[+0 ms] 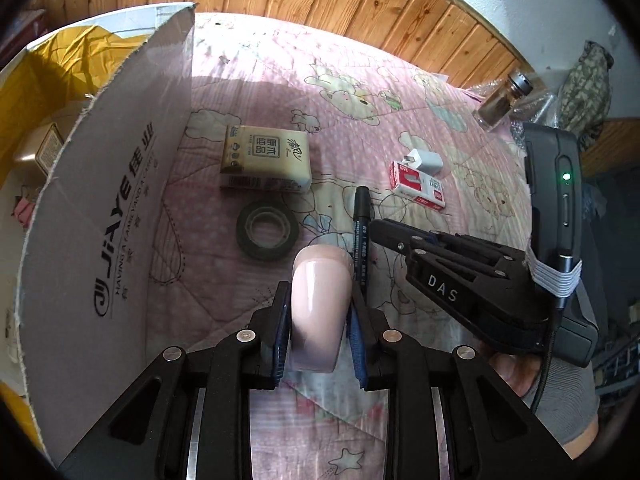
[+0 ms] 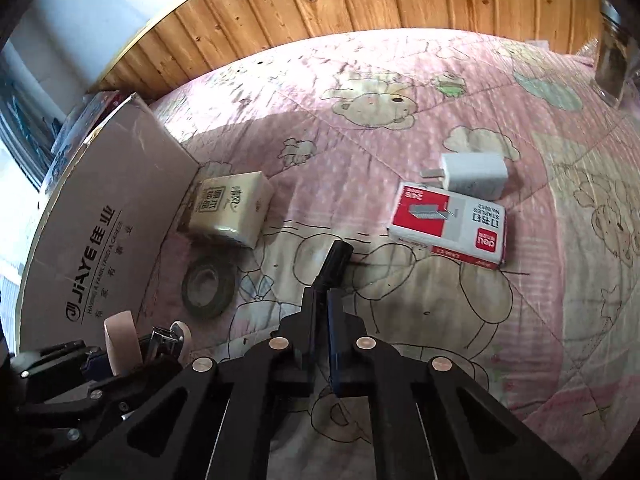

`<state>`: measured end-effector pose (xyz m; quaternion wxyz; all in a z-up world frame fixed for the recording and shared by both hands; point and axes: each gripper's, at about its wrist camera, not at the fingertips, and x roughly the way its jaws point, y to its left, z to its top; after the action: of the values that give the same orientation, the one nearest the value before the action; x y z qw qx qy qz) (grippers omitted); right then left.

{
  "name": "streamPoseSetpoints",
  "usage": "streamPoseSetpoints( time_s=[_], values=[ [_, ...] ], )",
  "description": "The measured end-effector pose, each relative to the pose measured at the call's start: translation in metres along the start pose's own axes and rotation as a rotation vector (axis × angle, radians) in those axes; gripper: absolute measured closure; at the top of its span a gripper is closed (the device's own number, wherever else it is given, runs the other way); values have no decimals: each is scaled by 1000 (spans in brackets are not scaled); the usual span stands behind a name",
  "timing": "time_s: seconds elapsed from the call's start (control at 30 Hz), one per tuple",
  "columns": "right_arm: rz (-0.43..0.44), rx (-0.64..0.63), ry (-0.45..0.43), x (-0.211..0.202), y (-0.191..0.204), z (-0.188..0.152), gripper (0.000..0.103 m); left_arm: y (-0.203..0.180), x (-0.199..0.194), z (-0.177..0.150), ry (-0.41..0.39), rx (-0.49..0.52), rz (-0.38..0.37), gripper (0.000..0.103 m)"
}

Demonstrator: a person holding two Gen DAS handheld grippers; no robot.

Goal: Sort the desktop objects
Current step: 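Grasp the pink stapler with the left tool while the right tool grasps the black marker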

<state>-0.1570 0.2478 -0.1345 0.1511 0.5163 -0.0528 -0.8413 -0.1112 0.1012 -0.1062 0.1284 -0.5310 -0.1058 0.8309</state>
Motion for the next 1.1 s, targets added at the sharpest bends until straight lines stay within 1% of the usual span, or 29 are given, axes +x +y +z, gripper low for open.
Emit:
streamPoseSetpoints(
  time_s=[0.07, 0.13, 0.17, 0.2, 0.23, 0.27, 0.3, 0.33, 0.4, 0.43, 0.47, 0.5, 0.53, 0.57, 0.6, 0.63, 0.73, 0.87, 0.97, 1.1],
  values=[
    [-10, -39, 36, 8, 7, -6, 97, 2, -8, -4, -10, 6, 19, 77],
    [-22, -56, 69, 19, 11, -13, 88, 4, -12, -6, -10, -1, 27, 77],
    [-28, -64, 49, 18, 13, -14, 83, 5, -14, -7, -11, -4, 30, 77],
    [-18, -54, 55, 19, 14, -15, 75, 6, -16, -8, -13, -6, 34, 77],
    [-1, -34, 46, 17, 15, -15, 70, 7, -19, -9, -18, -9, 39, 77],
    [6, 3, 23, 14, 12, -15, 61, 8, -23, -10, -26, -12, 42, 77],
    [8, 35, -4, 11, 10, -16, 56, 8, -27, -11, -35, -14, 44, 77],
    [23, 54, -21, 9, 10, -16, 56, 9, -32, -13, -44, -16, 48, 77],
    [58, 68, -24, 14, 13, -19, 56, 10, -40, -17, -50, -20, 50, 77],
    [72, 53, -11, 21, 20, -22, 56, 11, -43, -19, -52, -25, 55, 77],
    [53, 20, 8, 30, 27, -26, 56, 11, -46, -21, -51, -28, 59, 77],
    [-2, -42, -25, 31, 38, -28, 61, 12, -48, -22, -49, -29, 62, 77],
    [-65, -99, -18, 35, 46, -29, 67, 12, -51, -24, -49, -31, 67, 77],
    [-92, -133, -19, 36, 50, -29, 79, 12, -54, -25, -49, -31, 68, 77],
    [-95, -129, -14, 36, 47, -29, 85, 11, -58, -27, -51, -29, 69, 77],
    [-85, -105, -11, 34, 42, -26, 88, 11, -62, -28, -55, -28, 73, 77],
    [-74, -51, -9, 24, 30, -21, 89, 11, -72, -32, -66, -29, 72, 77],
    [-30, 4, -20, 9, 25, -20, 89, 10, -83, -36, -77, -24, 88, 77],
    [-8, 19, -20, -4, 29, -28, 89, 7, -91, -41, -89, -15, 112, 77],
    [0, -1, -18, -23, 43, -45, 89, 8, -102, -49, -104, -7, 129, 77]
  ],
)
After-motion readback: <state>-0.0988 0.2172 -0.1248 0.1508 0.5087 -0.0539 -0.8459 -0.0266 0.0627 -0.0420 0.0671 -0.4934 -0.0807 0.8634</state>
